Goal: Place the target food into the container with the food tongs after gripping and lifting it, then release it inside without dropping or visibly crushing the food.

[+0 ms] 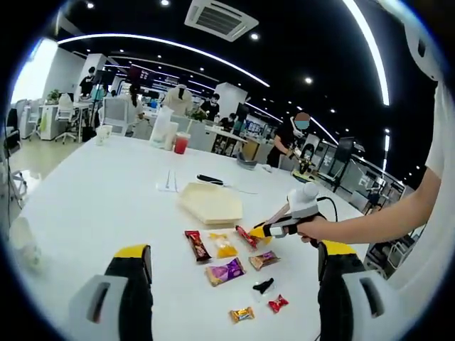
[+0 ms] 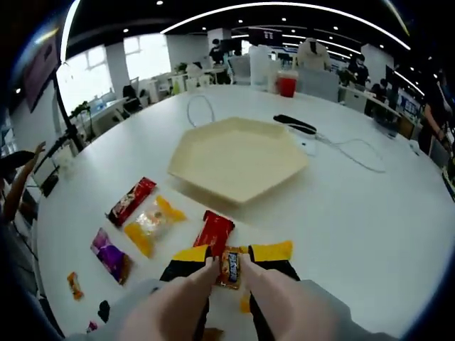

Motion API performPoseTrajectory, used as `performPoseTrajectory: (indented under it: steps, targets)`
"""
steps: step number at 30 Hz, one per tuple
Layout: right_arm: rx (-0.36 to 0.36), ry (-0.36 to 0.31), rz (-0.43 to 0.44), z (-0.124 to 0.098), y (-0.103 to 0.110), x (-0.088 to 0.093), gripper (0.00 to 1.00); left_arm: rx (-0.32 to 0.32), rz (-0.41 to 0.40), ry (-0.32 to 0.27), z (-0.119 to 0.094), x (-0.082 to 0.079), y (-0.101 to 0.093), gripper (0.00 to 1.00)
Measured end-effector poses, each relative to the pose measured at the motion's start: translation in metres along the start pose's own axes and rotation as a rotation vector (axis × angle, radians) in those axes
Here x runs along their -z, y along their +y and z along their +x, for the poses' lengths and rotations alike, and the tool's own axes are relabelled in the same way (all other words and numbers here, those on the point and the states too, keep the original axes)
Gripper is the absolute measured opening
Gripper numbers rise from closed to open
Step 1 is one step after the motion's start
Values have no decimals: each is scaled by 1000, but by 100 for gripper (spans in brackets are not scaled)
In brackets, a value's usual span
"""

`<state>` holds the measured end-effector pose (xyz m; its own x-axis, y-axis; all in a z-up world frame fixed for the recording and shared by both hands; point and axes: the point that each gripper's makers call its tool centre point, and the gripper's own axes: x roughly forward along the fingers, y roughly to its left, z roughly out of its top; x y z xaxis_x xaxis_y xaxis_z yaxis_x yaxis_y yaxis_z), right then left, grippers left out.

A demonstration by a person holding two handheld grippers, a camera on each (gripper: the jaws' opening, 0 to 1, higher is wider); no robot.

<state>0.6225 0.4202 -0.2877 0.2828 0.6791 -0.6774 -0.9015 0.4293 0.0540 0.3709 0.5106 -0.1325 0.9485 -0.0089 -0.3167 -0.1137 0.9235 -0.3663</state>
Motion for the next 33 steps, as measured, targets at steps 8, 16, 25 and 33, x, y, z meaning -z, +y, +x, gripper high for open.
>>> performPoseTrajectory:
  steps: [8,16,25,33]
  targets:
    - [-9,-7,-12,-2,2,1,18,6,1,4,3,0,-3,98]
    - [-30,-47,19,-18,5,-10,18,1,-2,2,2,1,-3,98]
    - [-50,-102,6,-34,11,-30,18,17,0,-3,7,1,-10,98]
    - [-56,-170,-20,-54,13,-63,18,21,1,-6,8,2,-15,98]
